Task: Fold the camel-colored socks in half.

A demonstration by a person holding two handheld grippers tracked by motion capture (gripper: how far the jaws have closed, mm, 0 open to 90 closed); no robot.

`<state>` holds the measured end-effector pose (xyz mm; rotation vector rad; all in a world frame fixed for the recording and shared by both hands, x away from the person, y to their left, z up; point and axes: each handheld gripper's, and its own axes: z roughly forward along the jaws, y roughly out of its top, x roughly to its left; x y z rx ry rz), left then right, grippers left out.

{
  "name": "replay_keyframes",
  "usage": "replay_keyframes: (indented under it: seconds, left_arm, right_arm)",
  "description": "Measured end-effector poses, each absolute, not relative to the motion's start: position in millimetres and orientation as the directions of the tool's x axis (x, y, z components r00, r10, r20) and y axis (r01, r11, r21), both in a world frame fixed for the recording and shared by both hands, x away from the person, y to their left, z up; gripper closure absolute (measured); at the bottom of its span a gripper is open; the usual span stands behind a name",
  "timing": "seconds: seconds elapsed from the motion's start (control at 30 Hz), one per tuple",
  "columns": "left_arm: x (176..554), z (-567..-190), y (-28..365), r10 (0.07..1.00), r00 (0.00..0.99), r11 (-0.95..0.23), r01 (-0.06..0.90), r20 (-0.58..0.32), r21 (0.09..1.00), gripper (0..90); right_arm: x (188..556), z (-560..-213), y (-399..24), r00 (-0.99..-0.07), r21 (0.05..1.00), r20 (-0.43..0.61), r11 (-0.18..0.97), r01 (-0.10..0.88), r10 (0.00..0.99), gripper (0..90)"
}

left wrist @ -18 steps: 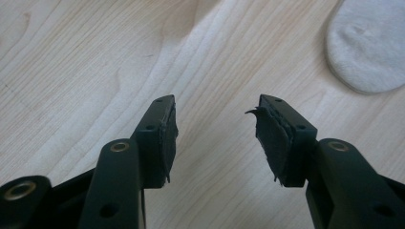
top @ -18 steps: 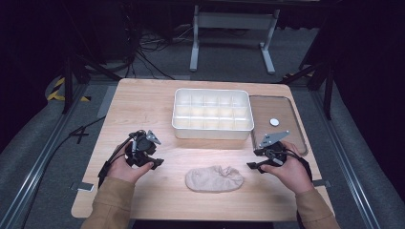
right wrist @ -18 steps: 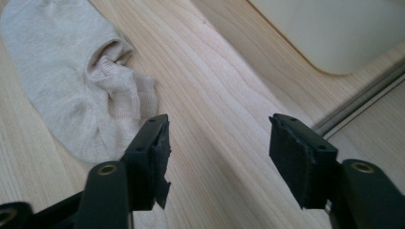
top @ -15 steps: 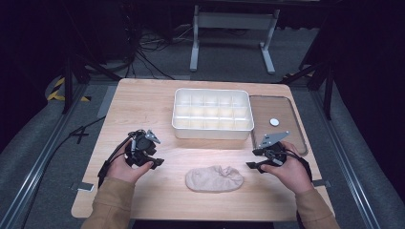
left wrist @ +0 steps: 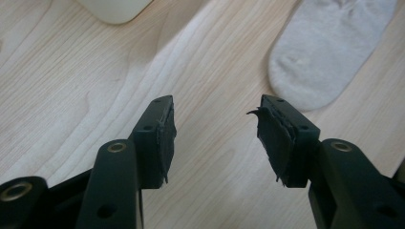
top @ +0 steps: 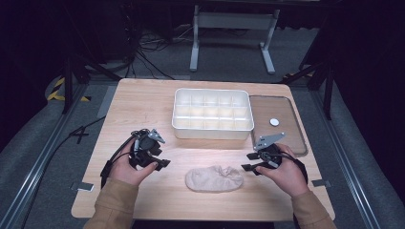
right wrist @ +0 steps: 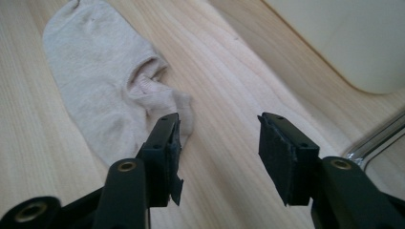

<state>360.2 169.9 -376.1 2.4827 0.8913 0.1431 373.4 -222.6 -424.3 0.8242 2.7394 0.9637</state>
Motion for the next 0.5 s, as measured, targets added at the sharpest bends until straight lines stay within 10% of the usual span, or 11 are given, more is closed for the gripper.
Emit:
replay_keyframes:
  seconds: [0.5]
  left_arm:
    - [352, -365, 152, 0.579, 0.807, -0.662, 0.550, -0.119, 0.510, 48.9]
  right_arm:
    - [358, -422, -196, -0.866, 0.635, 0.134, 0.630, 0.448, 0.481, 89.7]
